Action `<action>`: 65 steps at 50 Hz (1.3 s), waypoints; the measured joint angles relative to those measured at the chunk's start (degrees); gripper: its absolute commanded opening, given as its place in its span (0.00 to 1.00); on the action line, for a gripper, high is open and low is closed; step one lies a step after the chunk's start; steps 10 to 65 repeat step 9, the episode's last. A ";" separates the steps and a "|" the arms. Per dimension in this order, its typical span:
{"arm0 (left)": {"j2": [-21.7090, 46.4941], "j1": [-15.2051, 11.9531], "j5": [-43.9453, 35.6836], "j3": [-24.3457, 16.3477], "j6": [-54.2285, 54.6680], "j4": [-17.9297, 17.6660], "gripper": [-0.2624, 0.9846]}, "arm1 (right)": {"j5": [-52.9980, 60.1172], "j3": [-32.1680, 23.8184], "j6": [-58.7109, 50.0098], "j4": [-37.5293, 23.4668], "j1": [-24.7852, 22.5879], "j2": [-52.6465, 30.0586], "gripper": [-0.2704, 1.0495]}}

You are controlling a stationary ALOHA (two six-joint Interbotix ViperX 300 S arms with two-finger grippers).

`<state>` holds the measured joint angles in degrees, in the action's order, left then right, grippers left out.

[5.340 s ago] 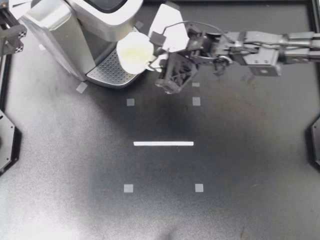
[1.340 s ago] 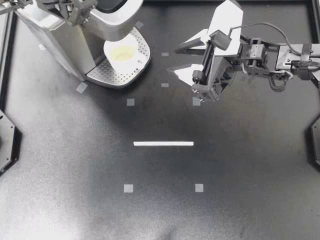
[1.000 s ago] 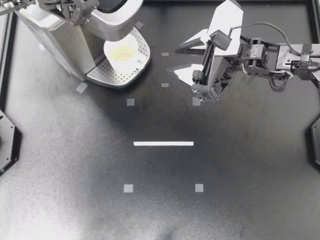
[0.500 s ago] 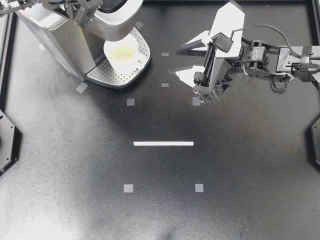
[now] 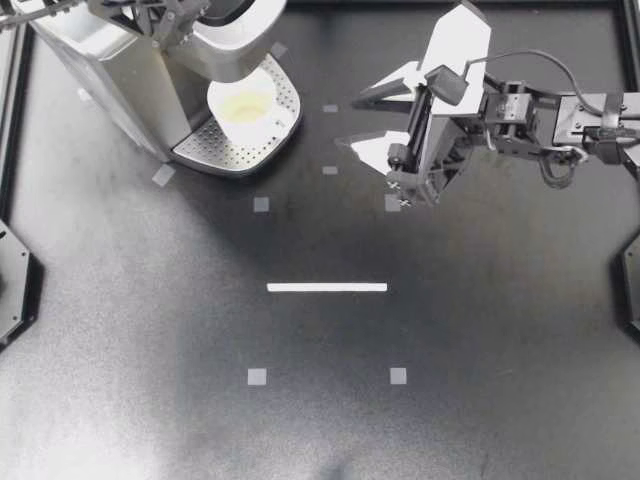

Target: Place the coffee capsule inside the capsule container, then place the cup onto the center of the cup tray.

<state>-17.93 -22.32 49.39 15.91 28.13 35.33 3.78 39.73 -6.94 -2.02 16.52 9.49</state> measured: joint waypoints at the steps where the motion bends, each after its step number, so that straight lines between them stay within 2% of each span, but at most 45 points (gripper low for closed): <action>1: -0.09 -0.09 -0.26 0.00 0.00 0.09 0.25 | 0.09 0.09 0.00 0.00 0.00 0.00 0.70; 9: -1.67 -0.26 -3.78 0.00 -0.09 0.09 0.25 | 0.88 0.62 0.00 0.09 -0.09 0.00 0.70; 65: -1.67 -0.26 -3.78 0.00 -0.09 0.09 0.25 | 0.88 0.62 0.00 0.09 -0.09 0.00 0.70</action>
